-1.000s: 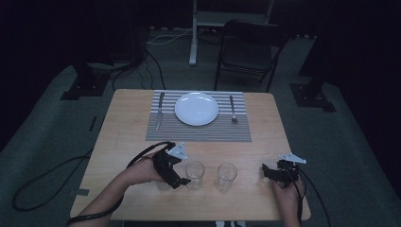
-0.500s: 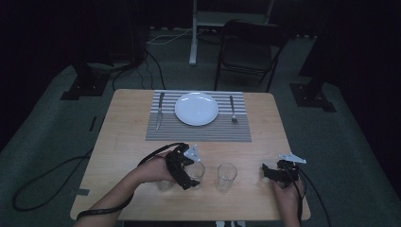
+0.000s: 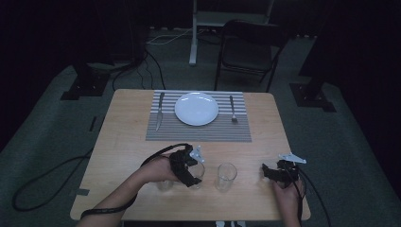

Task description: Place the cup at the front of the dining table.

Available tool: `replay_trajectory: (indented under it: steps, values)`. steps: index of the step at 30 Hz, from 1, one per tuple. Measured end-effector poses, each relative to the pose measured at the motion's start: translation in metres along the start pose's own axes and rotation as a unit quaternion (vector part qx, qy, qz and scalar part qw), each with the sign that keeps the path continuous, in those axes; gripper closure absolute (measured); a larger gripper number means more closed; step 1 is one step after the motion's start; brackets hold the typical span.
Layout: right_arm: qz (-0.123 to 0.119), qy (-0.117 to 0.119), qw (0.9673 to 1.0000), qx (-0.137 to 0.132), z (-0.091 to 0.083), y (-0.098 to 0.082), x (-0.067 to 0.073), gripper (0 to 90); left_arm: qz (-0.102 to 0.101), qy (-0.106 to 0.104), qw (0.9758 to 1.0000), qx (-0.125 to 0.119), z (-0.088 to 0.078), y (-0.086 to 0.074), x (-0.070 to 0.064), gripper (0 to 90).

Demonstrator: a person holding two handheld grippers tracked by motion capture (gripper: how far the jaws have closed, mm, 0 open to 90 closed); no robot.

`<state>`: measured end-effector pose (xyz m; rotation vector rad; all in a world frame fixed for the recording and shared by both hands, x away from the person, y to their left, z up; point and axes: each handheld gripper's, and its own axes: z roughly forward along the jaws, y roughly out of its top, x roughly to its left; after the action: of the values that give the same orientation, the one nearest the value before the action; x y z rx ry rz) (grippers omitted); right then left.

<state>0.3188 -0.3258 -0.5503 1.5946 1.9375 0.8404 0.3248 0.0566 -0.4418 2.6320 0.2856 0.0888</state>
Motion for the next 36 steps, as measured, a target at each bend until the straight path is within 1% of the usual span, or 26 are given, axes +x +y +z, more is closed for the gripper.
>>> replay_trajectory:
  steps: [1,3,6,8,10,12,14,15,18,19,20,21,22,26,27,28,29,30,31,33,34,35,36]
  values:
    - [0.000,0.000,1.0000,0.000,0.000,0.000,0.000,13.6,0.004,-0.003,1.0000,0.003,0.000,0.001,0.001,28.5]
    - [0.000,0.000,1.0000,0.000,0.000,0.000,0.000,13.6,0.002,-0.004,1.0000,0.007,0.000,0.001,0.001,28.6]
    - [0.000,0.000,1.0000,0.000,0.000,0.000,0.000,13.7,0.008,-0.002,0.9999,0.013,-0.001,0.003,0.001,28.8]
    - [0.000,0.000,1.0000,0.000,0.000,0.000,0.000,13.7,0.010,0.000,0.9999,0.013,-0.001,0.004,0.000,28.8]
    - [0.000,0.000,1.0000,0.000,0.000,0.000,0.000,13.7,0.007,-0.004,0.9999,0.008,-0.003,0.004,0.002,28.8]
    - [0.000,0.000,1.0000,0.000,0.000,0.000,0.000,13.7,0.009,-0.003,0.9999,0.009,-0.004,0.004,0.002,28.9]
    - [0.000,0.000,1.0000,0.000,0.000,0.000,0.000,13.7,0.015,0.001,0.9998,0.009,-0.005,0.004,0.002,29.0]
    - [0.000,0.000,1.0000,0.000,0.000,0.000,0.000,13.7,0.024,0.000,0.9997,0.011,-0.006,0.004,0.002,29.0]
    - [0.000,0.000,1.0000,0.000,0.000,0.000,0.000,13.7,0.031,0.000,0.9995,0.011,-0.007,0.004,0.004,29.0]
    - [0.000,0.000,1.0000,0.000,0.000,0.000,0.000,13.7,0.026,0.002,0.9996,0.009,-0.007,0.004,0.005,29.0]
    - [0.000,0.000,1.0000,0.000,0.000,0.000,0.000,13.7,0.027,0.005,0.9996,0.011,-0.008,0.004,0.005,29.0]
    - [0.000,0.000,1.0000,0.000,0.000,0.000,0.000,13.7,0.020,0.009,0.9997,0.007,-0.008,0.005,0.007,29.0]
    - [0.000,0.000,1.0000,0.000,0.000,0.000,0.000,13.7,0.021,0.012,0.9997,0.008,-0.008,0.005,0.007,29.0]
    - [0.000,0.000,1.0000,0.000,0.000,0.000,0.000,13.7,0.004,0.018,0.9998,-0.005,-0.011,0.006,0.013,29.0]
    - [0.000,0.000,1.0000,0.000,0.000,0.000,0.000,13.7,0.003,0.021,0.9997,-0.007,-0.012,0.007,0.015,29.0]
    - [0.000,0.000,1.0000,0.000,0.000,0.000,0.000,13.7,-0.005,0.026,0.9996,-0.009,-0.013,0.007,0.016,29.0]
    - [0.000,0.000,1.0000,0.000,0.000,0.000,0.000,13.7,-0.003,0.029,0.9996,-0.006,-0.014,0.008,0.017,29.0]
    - [0.000,0.000,1.0000,0.000,0.000,0.000,0.000,13.7,-0.005,0.035,0.9993,-0.011,-0.015,0.008,0.018,29.0]
    - [0.000,0.000,1.0000,0.000,0.000,0.000,0.000,13.7,-0.009,0.036,0.9993,-0.009,-0.016,0.009,0.020,29.0]
    - [0.001,0.000,1.0000,0.000,0.000,0.000,0.000,13.7,-0.016,0.042,0.9989,-0.014,-0.018,0.009,0.024,29.0]
    - [0.001,0.000,1.0000,0.000,0.000,0.000,0.000,13.7,-0.020,0.042,0.9988,-0.013,-0.019,0.009,0.026,29.0]
    - [0.001,0.000,1.0000,0.000,0.000,0.000,0.000,13.7,-0.027,0.048,0.9984,-0.014,-0.020,0.010,0.028,29.0]
    - [0.001,0.000,1.0000,0.000,0.000,0.000,0.000,13.7,-0.026,0.051,0.9983,-0.012,-0.020,0.010,0.030,29.0]
